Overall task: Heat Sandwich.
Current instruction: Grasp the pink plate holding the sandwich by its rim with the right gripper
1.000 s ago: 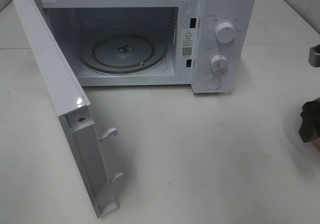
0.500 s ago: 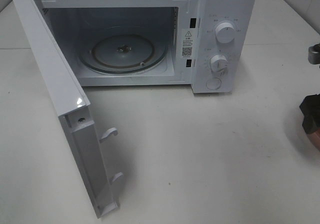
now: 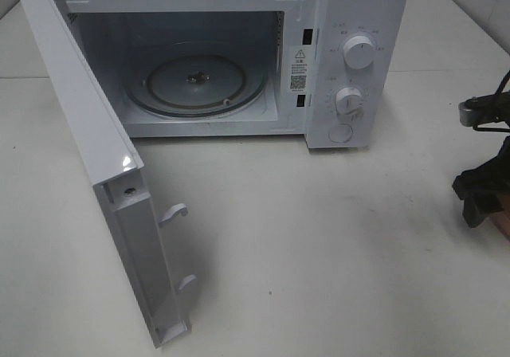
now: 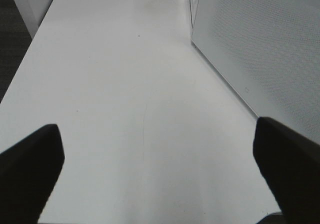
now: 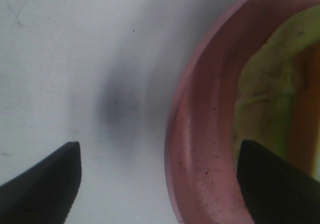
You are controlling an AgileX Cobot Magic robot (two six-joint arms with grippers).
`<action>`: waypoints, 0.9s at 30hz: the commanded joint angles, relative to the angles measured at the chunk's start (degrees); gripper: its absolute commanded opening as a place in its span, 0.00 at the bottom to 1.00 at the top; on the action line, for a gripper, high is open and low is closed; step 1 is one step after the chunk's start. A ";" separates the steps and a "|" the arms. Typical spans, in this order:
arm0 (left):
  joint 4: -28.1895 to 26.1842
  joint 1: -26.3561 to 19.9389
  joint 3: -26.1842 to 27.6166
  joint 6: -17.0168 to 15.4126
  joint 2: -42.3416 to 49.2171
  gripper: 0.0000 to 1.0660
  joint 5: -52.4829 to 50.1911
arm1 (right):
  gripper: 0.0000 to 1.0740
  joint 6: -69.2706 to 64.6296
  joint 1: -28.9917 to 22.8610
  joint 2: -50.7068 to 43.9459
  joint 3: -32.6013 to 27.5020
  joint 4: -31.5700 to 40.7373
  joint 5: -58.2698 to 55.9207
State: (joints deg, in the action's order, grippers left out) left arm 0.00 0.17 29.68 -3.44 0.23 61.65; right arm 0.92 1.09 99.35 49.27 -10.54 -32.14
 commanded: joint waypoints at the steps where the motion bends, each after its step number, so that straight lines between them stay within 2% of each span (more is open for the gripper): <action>1: -0.40 -0.11 0.00 0.06 0.92 0.92 -0.29 | 0.75 -0.92 0.29 1.55 0.29 -0.46 1.26; 27: -0.40 -0.11 0.00 0.06 0.92 0.92 -0.29 | 0.70 -1.89 0.29 5.96 0.17 -1.15 2.29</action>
State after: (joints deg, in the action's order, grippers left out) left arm 0.00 0.17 29.68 -3.44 0.23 61.65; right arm -0.46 1.09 104.97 49.27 -11.17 -29.22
